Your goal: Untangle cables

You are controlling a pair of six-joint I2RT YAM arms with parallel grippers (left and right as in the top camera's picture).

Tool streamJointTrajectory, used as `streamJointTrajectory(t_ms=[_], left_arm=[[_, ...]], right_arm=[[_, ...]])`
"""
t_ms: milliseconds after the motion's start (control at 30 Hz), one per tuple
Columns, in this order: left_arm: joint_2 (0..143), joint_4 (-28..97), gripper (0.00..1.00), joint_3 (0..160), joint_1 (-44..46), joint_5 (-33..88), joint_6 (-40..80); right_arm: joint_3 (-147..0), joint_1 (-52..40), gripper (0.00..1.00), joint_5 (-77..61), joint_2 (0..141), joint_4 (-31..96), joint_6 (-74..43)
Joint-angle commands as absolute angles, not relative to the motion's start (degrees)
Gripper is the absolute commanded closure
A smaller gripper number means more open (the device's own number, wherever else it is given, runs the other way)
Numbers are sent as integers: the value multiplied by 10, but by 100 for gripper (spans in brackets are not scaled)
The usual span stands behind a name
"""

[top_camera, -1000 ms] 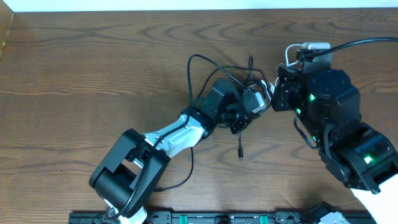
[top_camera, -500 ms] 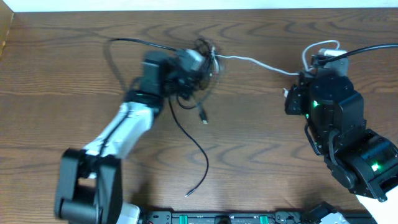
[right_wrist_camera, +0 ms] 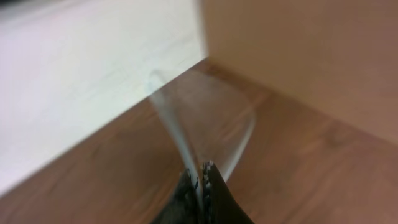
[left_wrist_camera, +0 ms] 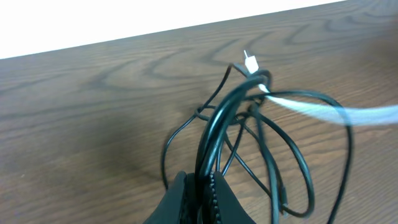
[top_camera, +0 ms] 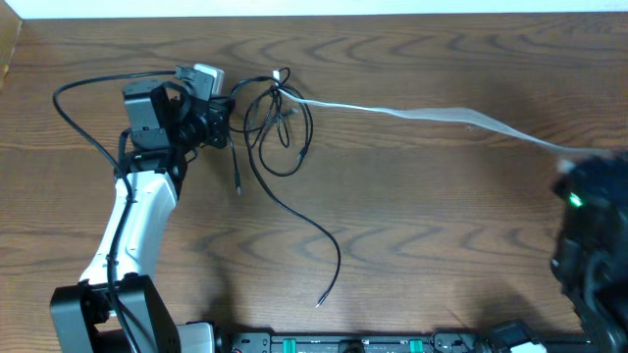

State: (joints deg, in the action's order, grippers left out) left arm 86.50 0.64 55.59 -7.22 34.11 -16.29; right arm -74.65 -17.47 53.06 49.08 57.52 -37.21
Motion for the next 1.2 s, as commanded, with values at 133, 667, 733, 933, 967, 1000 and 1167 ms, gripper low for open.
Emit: streamJointTrajectory(t_ms=[133,667,733,933,967,1000,1167], left_arm=[[858,9,93,557,-90,336,-153],[858,8,93,557,-23,446,-128],[858,6,93,557,-2,446,-128],[856,-22,93,557,42,446,-129],[855,-22,93,557,45,446,-129],[852,-22,93,557,49,446,-130],[837,-20,93,557,56,446,-124]], right_arm=[[-757,-85,99,691,424,586,-422],[-757,-57,99,194,489,552,-323],[-757,-57,99,91,523,534,-271],[-757,-63,99,-143,654,513,-133],[-757,-67,99,-164,677,513,-112],[-757,-71,99,-179,701,513,-90],[-757,-107,99,-197,795,493,-11]])
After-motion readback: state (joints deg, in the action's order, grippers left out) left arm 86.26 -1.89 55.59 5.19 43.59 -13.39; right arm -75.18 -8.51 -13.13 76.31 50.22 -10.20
